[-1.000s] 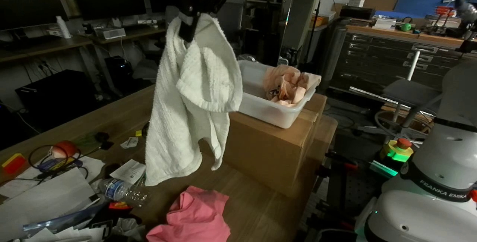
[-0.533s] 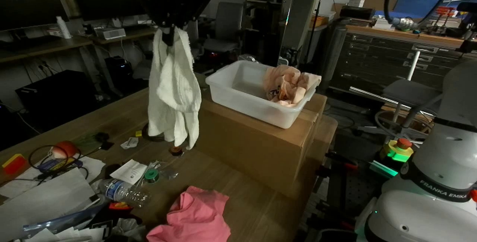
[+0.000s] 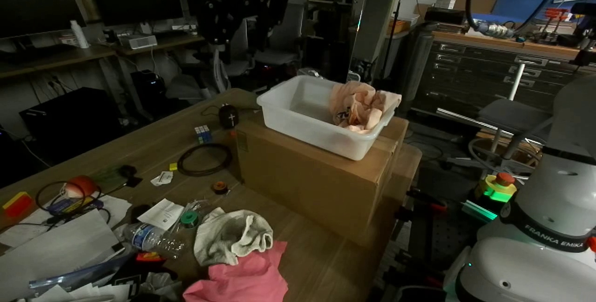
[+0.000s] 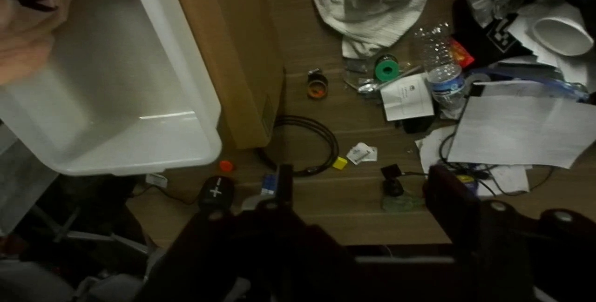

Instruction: Pick up the clothes from the box and put them on the table

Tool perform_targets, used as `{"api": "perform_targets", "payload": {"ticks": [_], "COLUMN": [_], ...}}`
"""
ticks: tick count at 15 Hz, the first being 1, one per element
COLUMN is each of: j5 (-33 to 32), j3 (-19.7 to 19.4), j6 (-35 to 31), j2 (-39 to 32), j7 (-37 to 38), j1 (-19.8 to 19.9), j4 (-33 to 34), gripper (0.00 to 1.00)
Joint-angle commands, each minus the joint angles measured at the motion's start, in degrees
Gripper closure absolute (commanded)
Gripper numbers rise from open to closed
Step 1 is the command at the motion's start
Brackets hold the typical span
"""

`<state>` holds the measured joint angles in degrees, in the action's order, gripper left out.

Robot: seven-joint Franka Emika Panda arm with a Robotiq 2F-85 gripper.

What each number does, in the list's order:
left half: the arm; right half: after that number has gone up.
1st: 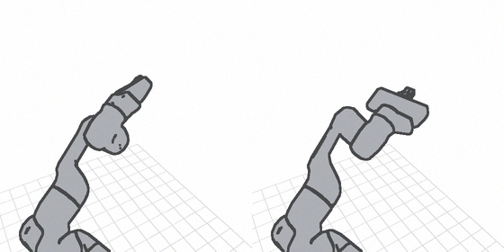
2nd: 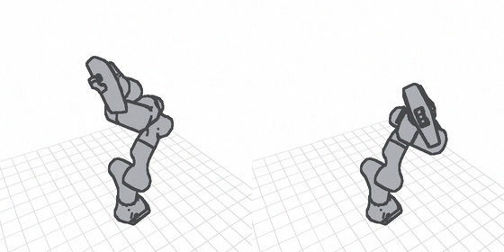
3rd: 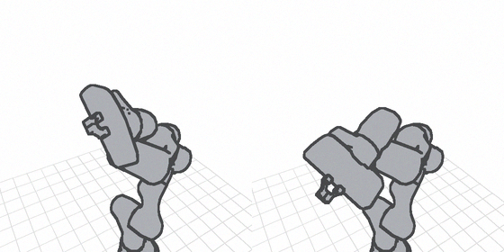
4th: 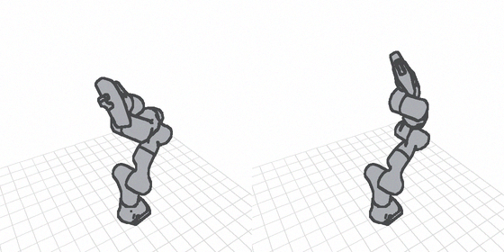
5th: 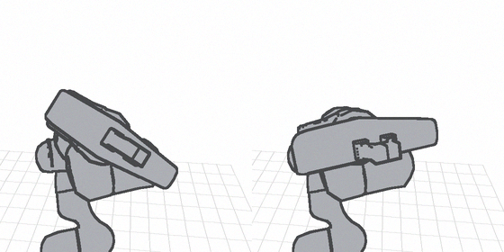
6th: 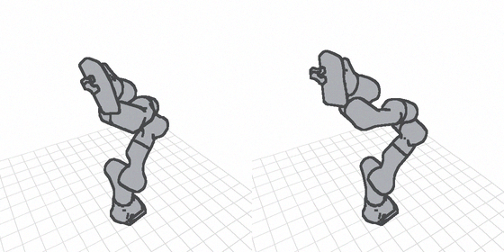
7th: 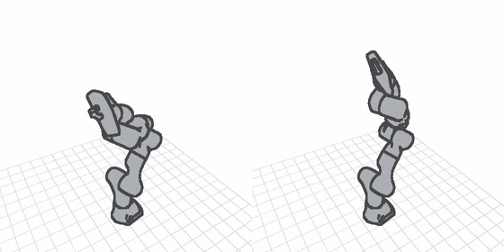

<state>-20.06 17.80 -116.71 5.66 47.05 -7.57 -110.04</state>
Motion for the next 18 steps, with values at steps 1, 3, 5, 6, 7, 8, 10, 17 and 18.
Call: {"api": "perform_targets", "payload": {"ticks": [1, 3, 5, 6, 7, 8, 10, 17, 18], "j5": [3.6, 5.97, 8.83, 10.15, 11.05, 12.0, 13.77, 15.76, 15.27], "j3": [-3.22, -5.25, -7.29, -8.23, -9.07, -9.87, -11.37, -16.0, -16.37], "j6": [6.11, 8.14, 9.91, 10.63, 11.28, 11.84, 13.01, 11.51, 11.22], "j2": [2.99, 5.1, 7.37, 8.69, 9.75, 10.95, 12.95, 18.48, 18.69], "j7": [0.53, 0.03, -0.92, -1.28, -1.67, -1.92, -2.81, -16.15, -19.32], "j1": [0.06, 0.75, 1.58, 2.06, 2.56, 3.11, 4.3, 7.79, 8.06], "j4": [-2.55, -5.92, -9.74, -11.85, -13.91, -15.92, -19.57, -29.59, -30.36], "gripper": [0.0, 0.0, 0.0, 0.0, 0.0, 0.01, 0.0, 0.0, 0.0]}}
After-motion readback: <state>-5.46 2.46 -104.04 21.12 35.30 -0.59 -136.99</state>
